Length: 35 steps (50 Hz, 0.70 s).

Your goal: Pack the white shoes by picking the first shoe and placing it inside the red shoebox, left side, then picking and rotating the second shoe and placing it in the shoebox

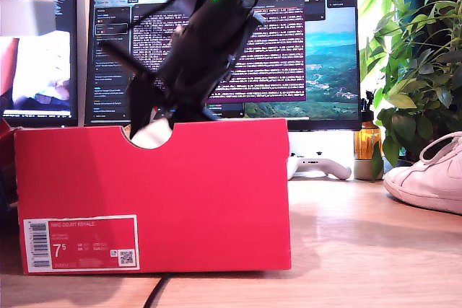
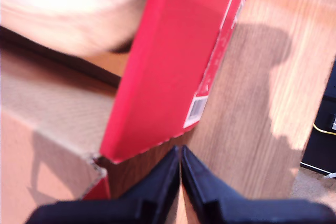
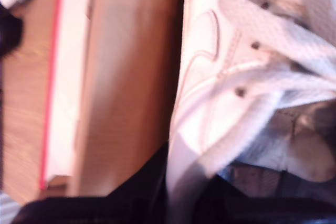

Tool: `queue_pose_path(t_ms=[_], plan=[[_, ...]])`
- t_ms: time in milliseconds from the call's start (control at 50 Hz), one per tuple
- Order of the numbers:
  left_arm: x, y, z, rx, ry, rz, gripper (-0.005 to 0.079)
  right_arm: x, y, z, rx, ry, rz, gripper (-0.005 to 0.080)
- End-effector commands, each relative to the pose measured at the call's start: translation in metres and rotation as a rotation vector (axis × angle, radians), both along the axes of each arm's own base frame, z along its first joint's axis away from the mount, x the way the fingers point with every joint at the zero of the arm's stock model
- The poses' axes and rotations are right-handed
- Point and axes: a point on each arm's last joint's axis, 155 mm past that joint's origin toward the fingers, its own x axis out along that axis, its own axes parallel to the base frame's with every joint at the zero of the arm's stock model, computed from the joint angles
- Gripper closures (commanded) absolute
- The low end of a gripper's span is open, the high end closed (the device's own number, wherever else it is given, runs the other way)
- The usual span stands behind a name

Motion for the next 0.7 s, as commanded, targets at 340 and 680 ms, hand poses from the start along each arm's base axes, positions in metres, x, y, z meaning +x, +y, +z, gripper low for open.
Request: queue_pose_path(t_ms=[340, 680], plan=[[0.001, -0.003, 0.001, -0.007, 0.004, 0.0, 0.0762, 0.005, 0.015, 0.005, 0.038, -0.047, 0.004, 0.0446], [0.001, -0.003, 0.001, -0.007, 0.004, 0.0, 0.0761, 0.013, 0.021, 0.039, 0.092, -0.064, 0.044, 0.0441]])
